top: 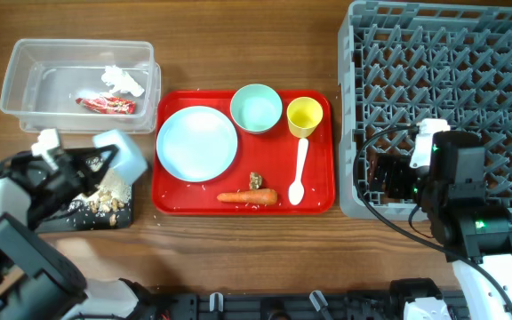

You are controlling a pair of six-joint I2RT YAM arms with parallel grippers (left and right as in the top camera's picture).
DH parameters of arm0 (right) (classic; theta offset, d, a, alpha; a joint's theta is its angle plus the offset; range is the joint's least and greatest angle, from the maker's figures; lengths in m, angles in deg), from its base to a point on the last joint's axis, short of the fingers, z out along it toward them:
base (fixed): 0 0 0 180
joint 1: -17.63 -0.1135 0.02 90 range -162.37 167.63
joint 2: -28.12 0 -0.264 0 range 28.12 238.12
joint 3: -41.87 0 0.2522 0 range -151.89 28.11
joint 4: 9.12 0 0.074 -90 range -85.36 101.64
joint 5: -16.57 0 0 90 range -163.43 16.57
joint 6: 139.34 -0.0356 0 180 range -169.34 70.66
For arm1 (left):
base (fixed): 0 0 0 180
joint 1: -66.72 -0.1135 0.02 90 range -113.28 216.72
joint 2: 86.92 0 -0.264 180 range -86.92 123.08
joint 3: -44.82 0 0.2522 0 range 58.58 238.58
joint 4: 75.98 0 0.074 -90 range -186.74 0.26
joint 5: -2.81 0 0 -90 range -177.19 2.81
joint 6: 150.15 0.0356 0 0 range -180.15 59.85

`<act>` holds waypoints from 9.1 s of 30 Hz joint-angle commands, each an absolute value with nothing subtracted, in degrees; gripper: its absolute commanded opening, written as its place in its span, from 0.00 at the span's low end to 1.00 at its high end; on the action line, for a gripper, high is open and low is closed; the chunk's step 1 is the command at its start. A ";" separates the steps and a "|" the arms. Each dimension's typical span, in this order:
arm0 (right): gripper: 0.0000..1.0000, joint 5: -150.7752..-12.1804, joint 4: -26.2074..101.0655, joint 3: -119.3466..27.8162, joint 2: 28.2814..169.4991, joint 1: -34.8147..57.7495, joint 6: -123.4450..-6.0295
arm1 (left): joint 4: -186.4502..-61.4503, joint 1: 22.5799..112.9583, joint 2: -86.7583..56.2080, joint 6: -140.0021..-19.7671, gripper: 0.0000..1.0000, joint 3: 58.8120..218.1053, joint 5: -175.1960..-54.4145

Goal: Sort waste into correct bins and load items into the dishwasher rack
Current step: 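Return the emptied bowl onto the light-blue plate with the left gripper, then grasp the yellow cup with the left gripper and lift it, then hand the yellow cup from the left gripper to the right gripper, then place the yellow cup in the dishwasher rack with the right gripper, then grasp the green bowl on the red tray with the right gripper, then place the green bowl upright in the dishwasher rack with the right gripper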

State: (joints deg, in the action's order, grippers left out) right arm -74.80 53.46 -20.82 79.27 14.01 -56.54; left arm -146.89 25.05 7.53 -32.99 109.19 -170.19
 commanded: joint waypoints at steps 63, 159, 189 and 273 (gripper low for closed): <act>1.00 -74.73 55.03 -22.24 79.40 13.84 -57.04 | -97.34 99.17 12.89 -75.83 0.77 128.80 -99.86; 0.58 -114.69 23.41 -22.24 95.54 13.84 -45.04 | -112.99 87.52 11.71 -85.01 0.46 128.78 -143.33; 0.56 -71.33 68.54 -60.33 117.09 53.14 -58.62 | -140.42 76.50 -6.19 -81.38 0.52 128.78 -99.09; 0.04 -66.95 47.41 -60.29 132.32 -3.47 -67.51 | -155.02 63.08 -6.19 -93.84 0.96 128.78 -81.80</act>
State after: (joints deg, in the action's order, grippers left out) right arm -70.74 46.45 -59.57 139.75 -5.40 -71.78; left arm -154.91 63.28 -5.49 -92.90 128.51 -82.50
